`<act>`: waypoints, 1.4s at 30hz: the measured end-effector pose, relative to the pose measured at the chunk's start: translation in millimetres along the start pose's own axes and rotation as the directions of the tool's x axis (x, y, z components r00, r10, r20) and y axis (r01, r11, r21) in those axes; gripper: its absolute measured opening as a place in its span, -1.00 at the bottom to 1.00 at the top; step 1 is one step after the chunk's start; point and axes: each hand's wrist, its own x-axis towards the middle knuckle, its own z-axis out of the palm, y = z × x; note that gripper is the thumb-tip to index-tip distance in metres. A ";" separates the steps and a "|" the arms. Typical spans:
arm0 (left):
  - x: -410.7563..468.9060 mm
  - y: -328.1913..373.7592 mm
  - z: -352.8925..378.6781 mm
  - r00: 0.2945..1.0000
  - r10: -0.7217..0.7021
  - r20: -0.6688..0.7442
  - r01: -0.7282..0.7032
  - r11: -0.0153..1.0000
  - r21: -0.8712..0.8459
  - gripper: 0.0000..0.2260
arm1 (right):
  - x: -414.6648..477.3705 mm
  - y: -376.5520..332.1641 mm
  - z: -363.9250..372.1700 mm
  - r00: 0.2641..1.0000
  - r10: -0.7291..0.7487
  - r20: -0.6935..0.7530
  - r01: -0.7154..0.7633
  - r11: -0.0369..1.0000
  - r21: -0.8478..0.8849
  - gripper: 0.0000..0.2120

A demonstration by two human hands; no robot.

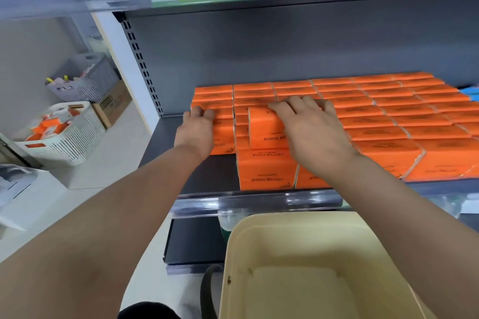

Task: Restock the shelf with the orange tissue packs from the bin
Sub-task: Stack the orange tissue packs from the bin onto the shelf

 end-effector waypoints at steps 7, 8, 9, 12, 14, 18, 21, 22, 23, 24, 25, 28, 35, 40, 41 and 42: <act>-14.5 -16.9 -12.9 0.997 -0.041 -0.069 0.034 0.994 -0.108 -0.48 | 29.6 -22.6 -11.4 0.997 0.024 -0.072 -0.019 0.997 0.070 -0.44; -18.3 -21.1 -17.2 0.997 -0.051 -0.065 0.043 0.991 -0.125 -0.48 | 36.5 -31.6 -11.8 0.997 0.010 -0.076 -0.003 0.995 0.096 -0.45; -22.6 -25.5 -21.2 0.996 -0.062 -0.059 0.053 0.989 -0.135 -0.48 | 42.8 -41.5 -11.1 0.997 -0.005 -0.071 0.014 0.992 0.124 -0.46; -38.0 -39.0 -32.7 0.995 -0.093 -0.042 0.086 0.985 -0.150 -0.50 | 56.0 -71.1 -1.4 0.998 -0.052 -0.018 0.054 0.985 0.166 -0.47; -48.3 -48.1 -37.6 0.995 -0.098 -0.031 0.093 0.985 -0.148 -0.53 | 58.9 -88.1 9.1 0.997 -0.069 0.046 0.060 0.983 0.172 -0.48; -64.5 -64.6 -37.5 0.996 -0.093 0.012 0.094 0.988 -0.119 -0.52 | 53.2 -114.7 32.9 0.983 -0.089 0.159 0.060 0.982 0.179 -0.43; -67.8 -70.1 -34.1 0.997 -0.071 0.040 0.076 0.988 -0.136 -0.46 | 50.2 -121.8 45.6 0.978 -0.084 0.191 0.060 0.990 0.129 -0.41; -67.7 -71.8 -33.1 0.996 -0.071 0.045 0.076 0.986 -0.147 -0.46 | 51.1 -123.6 48.8 0.977 -0.077 0.199 0.056 0.993 0.107 -0.40; -67.5 -73.3 -32.1 0.996 -0.071 0.047 0.077 0.984 -0.159 -0.45 | 52.1 -124.8 51.7 0.976 -0.067 0.209 0.050 0.995 0.084 -0.39; -67.2 -74.8 -31.2 0.996 -0.070 0.047 0.077 0.983 -0.169 -0.44 | 53.4 -126.2 54.4 0.974 -0.057 0.218 0.044 0.997 0.062 -0.38; -67.2 -76.4 -29.7 0.997 -0.067 0.043 0.074 0.981 -0.177 -0.43 | 54.4 -127.7 57.2 0.973 -0.049 0.225 0.039 0.998 0.047 -0.39; -70.7 -80.0 -24.6 0.998 -0.050 0.032 0.056 0.979 -0.197 -0.42 | 54.0 -131.8 66.9 0.971 -0.043 0.234 0.037 0.999 0.030 -0.39; -76.3 -66.3 -31.5 1.000 0.009 -0.005 -0.010 0.976 -0.218 -0.50 | 39.8 -120.3 60.6 0.986 -0.047 0.161 0.046 0.999 0.011 -0.41; -93.2 -43.5 -44.5 0.999 0.036 -0.006 -0.037 0.977 -0.212 -0.46 | -3.8 -105.3 42.7 0.991 -0.066 0.114 0.069 0.997 -0.019 -0.42; -97.1 -38.6 -48.4 0.999 0.049 -0.012 -0.051 0.977 -0.209 -0.45 | -12.9 -102.4 38.6 0.993 -0.068 0.093 0.069 0.998 -0.006 -0.43; -101.3 -33.7 -52.4 0.998 0.065 -0.018 -0.067 0.975 -0.211 -0.44 | -22.1 -99.0 35.0 0.995 -0.067 0.073 0.067 0.998 0.002 -0.44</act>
